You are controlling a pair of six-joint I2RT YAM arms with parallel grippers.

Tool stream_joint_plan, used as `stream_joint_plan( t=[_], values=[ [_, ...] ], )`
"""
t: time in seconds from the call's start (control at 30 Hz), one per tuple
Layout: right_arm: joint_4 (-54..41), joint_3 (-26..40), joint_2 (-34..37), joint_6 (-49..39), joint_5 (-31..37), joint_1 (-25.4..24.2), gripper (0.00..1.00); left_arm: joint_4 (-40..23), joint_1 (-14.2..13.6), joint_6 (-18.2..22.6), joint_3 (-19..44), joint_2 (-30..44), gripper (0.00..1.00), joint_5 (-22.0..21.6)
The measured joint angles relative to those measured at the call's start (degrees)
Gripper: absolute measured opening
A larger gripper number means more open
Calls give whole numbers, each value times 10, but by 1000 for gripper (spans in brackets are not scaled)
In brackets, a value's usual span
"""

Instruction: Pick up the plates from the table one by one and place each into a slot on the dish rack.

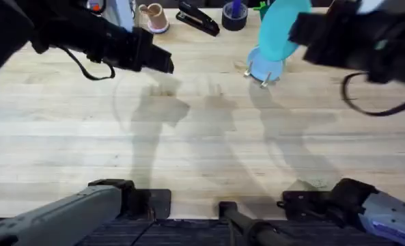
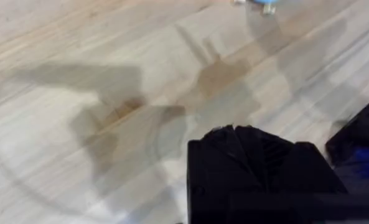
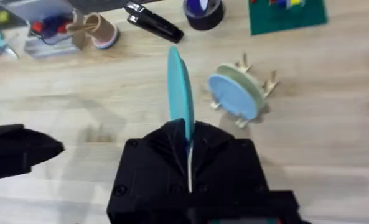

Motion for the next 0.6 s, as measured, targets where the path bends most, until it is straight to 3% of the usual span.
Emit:
stream_joint_plan(
  t=[0.27,0.6],
  values=[
    [-75,92,0,-174,-7,-50,29,-40,-77,0,0,-55,38,-67],
    [-156,199,36,-334,-105,-154,27,-96,-141,0,27,-84,52,-135]
  ],
)
